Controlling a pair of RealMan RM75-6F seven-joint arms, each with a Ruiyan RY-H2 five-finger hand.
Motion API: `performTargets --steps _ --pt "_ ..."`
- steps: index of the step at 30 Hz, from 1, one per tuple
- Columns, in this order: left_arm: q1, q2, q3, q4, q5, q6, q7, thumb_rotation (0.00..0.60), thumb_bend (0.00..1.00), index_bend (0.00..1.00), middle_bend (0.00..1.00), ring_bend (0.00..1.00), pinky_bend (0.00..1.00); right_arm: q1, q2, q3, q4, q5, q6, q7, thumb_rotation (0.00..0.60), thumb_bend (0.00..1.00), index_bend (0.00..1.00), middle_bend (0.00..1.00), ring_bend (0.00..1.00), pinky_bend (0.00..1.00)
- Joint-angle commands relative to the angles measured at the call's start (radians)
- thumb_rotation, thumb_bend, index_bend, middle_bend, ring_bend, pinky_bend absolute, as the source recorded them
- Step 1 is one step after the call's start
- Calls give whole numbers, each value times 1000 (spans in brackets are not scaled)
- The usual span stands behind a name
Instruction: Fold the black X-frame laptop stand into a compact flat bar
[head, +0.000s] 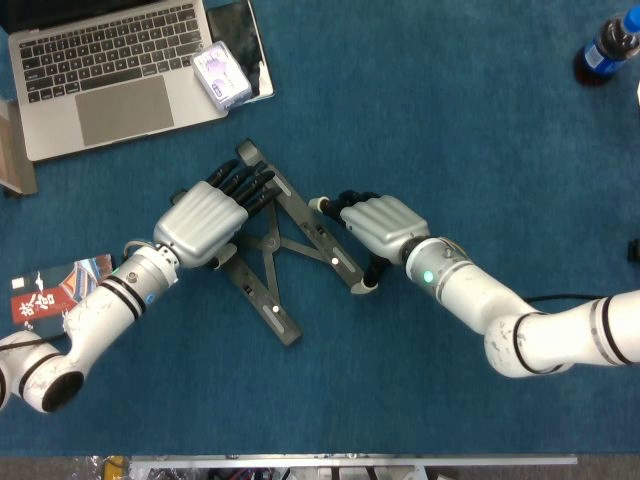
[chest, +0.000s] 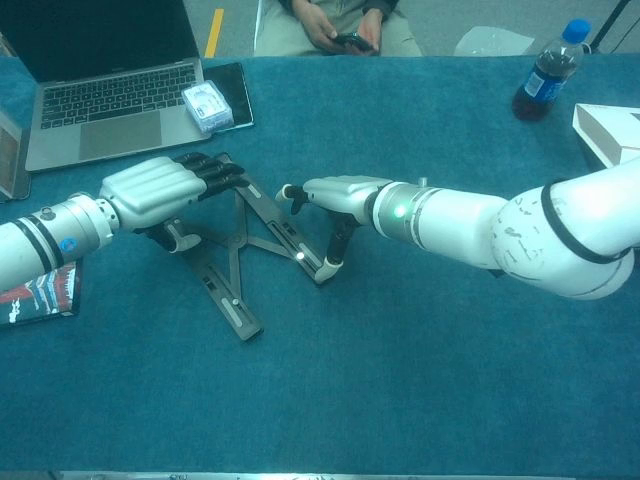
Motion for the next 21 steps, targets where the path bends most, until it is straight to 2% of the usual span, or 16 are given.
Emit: performTargets --steps 1,6,11,21 --pt "17 49 11 -38 8 29 21 600 351 0 0 0 0 -6 10 3 -7 -7 -3 11 600 0 0 145 0 114" --pt "45 110 37 -74 26 62 32 600 350 0 0 0 0 -15 19 4 -17 -26 -6 27 600 0 0 143 0 114" --pt "70 123 60 -59 31 71 28 600 351 0 0 0 0 -18 19 2 -21 -35 -6 33 600 0 0 143 0 114" --pt "96 134 50 -53 30 96 -29 600 350 0 0 0 0 -19 33 8 -37 -39 2 43 600 0 0 140 0 114"
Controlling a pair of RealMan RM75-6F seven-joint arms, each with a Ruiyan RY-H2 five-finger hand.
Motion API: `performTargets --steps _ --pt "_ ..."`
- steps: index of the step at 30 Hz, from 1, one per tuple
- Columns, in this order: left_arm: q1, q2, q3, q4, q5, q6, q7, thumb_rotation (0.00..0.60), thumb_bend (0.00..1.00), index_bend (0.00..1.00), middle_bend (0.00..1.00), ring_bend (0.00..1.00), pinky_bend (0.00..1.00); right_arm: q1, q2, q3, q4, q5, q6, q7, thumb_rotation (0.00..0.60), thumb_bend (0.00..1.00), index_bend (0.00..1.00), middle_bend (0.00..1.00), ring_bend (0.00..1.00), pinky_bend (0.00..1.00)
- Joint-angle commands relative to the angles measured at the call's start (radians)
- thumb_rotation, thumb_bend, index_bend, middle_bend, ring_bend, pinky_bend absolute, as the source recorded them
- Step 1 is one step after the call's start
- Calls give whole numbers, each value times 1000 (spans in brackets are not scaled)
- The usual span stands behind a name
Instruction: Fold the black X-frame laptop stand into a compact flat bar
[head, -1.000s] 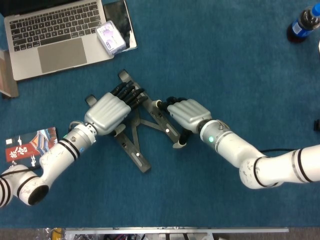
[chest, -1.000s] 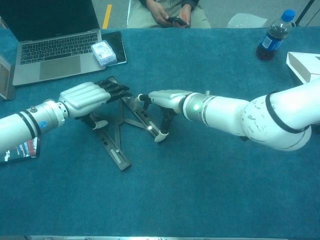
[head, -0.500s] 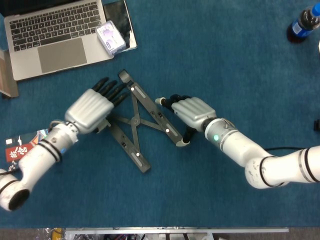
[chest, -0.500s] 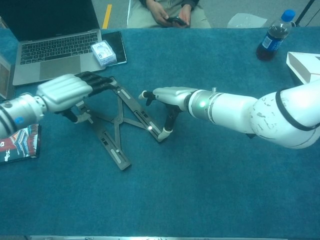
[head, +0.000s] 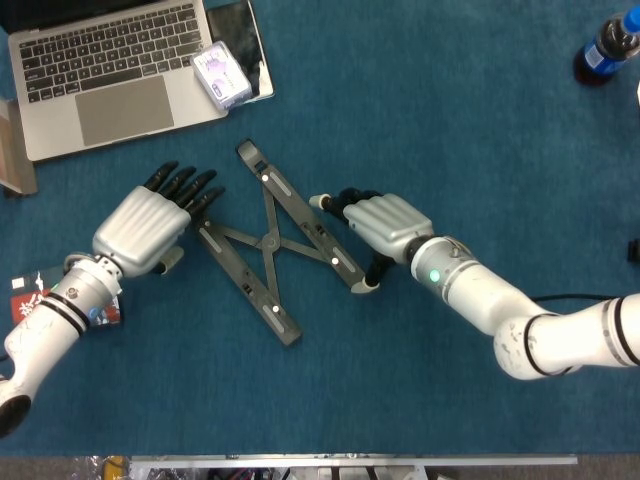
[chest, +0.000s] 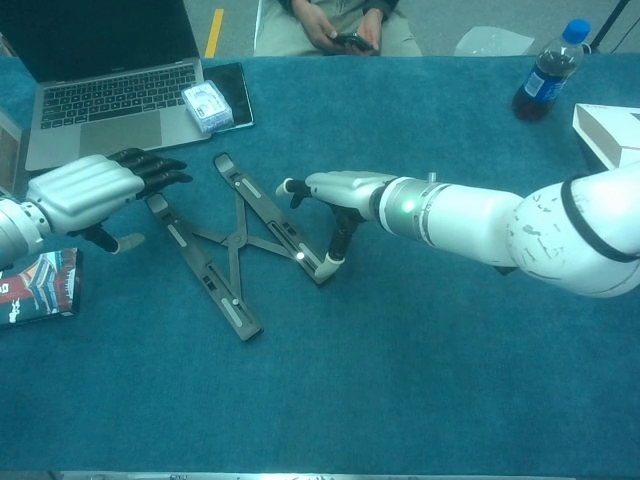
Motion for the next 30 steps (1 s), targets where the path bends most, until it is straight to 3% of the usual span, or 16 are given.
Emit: performTargets --steps 1,8,30 --pt "5 4 -3 1 3 5 -8 600 350 0 0 0 0 -1 5 3 -5 -2 1 4 600 0 0 140 0 114" --pt "16 13 -4 3 7 11 -30 600 351 0 0 0 0 -4 26 -1 -25 -3 10 5 600 0 0 139 0 114" --pt "32 -90 -5 56 19 -11 -57 600 351 0 0 0 0 -2 -18 -12 -6 1 7 3 600 0 0 136 0 114"
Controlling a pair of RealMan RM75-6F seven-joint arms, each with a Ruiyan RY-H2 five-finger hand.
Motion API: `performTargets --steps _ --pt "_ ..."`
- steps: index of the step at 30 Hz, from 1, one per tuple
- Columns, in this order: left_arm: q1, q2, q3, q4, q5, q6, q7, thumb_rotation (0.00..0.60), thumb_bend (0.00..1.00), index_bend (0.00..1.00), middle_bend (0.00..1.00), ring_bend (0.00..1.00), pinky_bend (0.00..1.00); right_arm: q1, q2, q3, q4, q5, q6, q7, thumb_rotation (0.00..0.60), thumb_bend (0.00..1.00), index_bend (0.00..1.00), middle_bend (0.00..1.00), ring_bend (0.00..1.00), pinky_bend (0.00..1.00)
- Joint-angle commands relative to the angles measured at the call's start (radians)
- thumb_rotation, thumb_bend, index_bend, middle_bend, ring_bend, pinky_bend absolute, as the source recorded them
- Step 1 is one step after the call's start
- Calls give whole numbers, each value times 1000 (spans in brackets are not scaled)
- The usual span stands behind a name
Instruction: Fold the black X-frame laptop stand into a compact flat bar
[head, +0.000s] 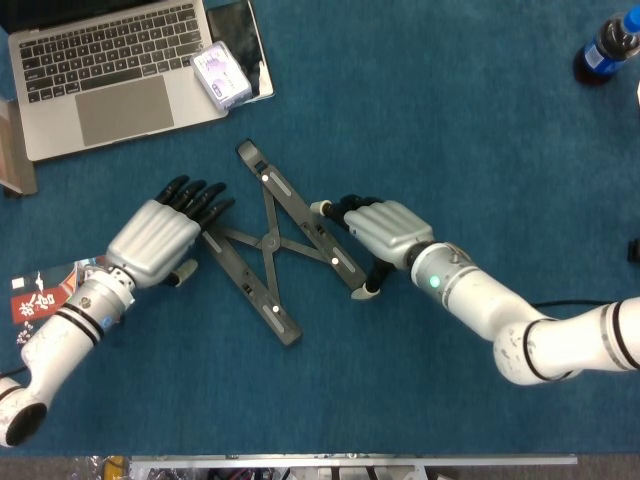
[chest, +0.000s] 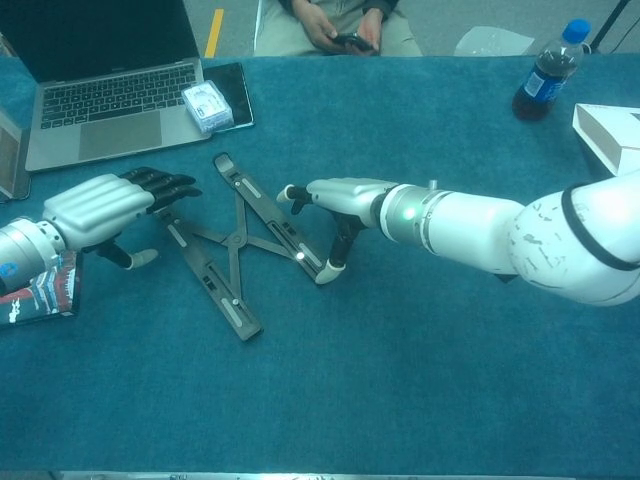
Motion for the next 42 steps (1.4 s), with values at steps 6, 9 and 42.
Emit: performTargets --steps 6,9,42 --pt "-2 -31 -10 7 -15 -15 9 600 350 0 0 0 0 1 -8 5 -3 -7 5 0 600 0 0 135 0 114" --pt "-3 -44 -12 11 -19 -20 10 600 350 0 0 0 0 0 -7 5 -7 -7 8 -1 600 0 0 135 0 114" --pt "-10 -83 -23 29 -28 -36 13 600 350 0 0 0 0 -4 -10 -11 1 4 12 -18 600 0 0 135 0 114"
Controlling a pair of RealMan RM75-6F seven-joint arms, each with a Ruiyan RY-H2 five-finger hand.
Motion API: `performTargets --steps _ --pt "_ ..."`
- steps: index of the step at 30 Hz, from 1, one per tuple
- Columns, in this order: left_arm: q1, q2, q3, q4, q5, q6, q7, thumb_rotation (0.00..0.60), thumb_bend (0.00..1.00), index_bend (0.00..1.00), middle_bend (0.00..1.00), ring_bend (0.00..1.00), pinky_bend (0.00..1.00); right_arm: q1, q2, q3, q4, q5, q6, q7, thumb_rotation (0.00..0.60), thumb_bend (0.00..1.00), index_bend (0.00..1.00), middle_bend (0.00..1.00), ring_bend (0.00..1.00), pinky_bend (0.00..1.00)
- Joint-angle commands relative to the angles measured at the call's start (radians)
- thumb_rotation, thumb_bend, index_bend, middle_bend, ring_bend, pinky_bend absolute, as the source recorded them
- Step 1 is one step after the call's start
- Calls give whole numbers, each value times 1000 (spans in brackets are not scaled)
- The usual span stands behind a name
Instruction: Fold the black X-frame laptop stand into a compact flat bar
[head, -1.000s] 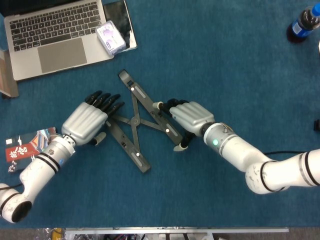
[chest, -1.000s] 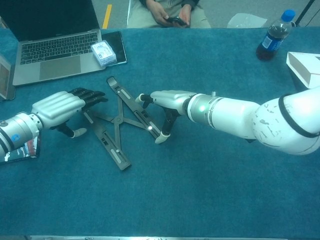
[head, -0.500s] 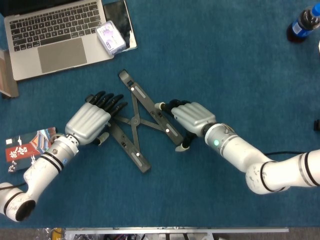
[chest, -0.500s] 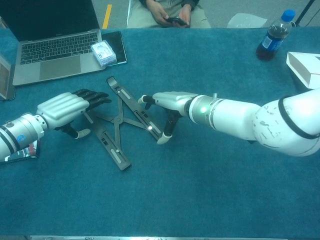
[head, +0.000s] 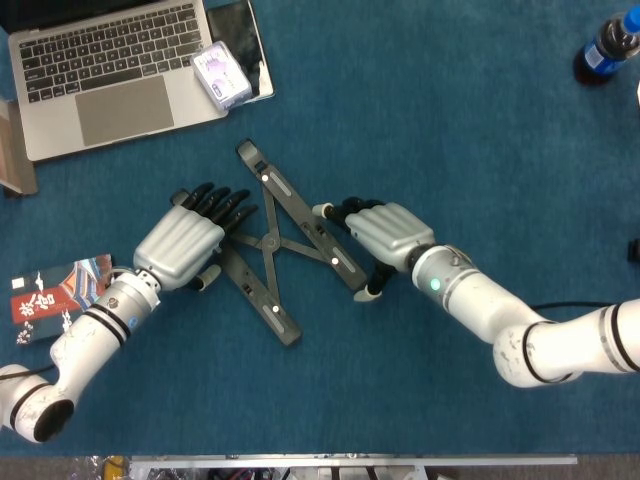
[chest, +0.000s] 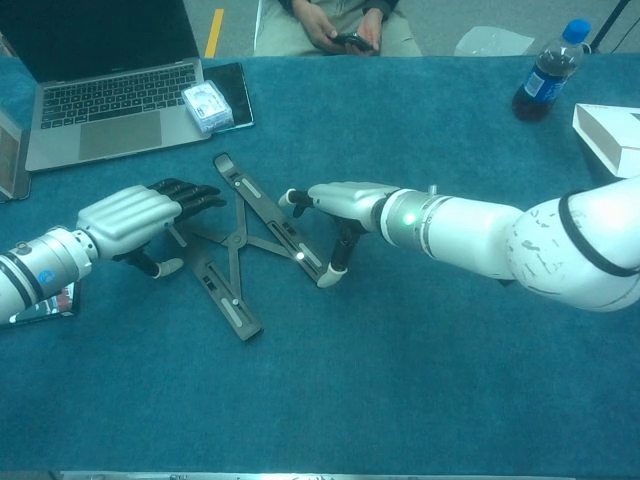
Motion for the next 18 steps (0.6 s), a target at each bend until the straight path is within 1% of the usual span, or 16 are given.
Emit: performTargets --steps 1,18 --pt "-1 -2 -1 0 -2 -2 1 600 350 0 0 0 0 2 -4 -3 2 2 -3 -4 600 0 0 135 0 114" --pt "-6 -13 -5 -13 -4 -5 -1 600 350 0 0 0 0 10 -36 0 12 3 -5 -16 600 0 0 135 0 113"
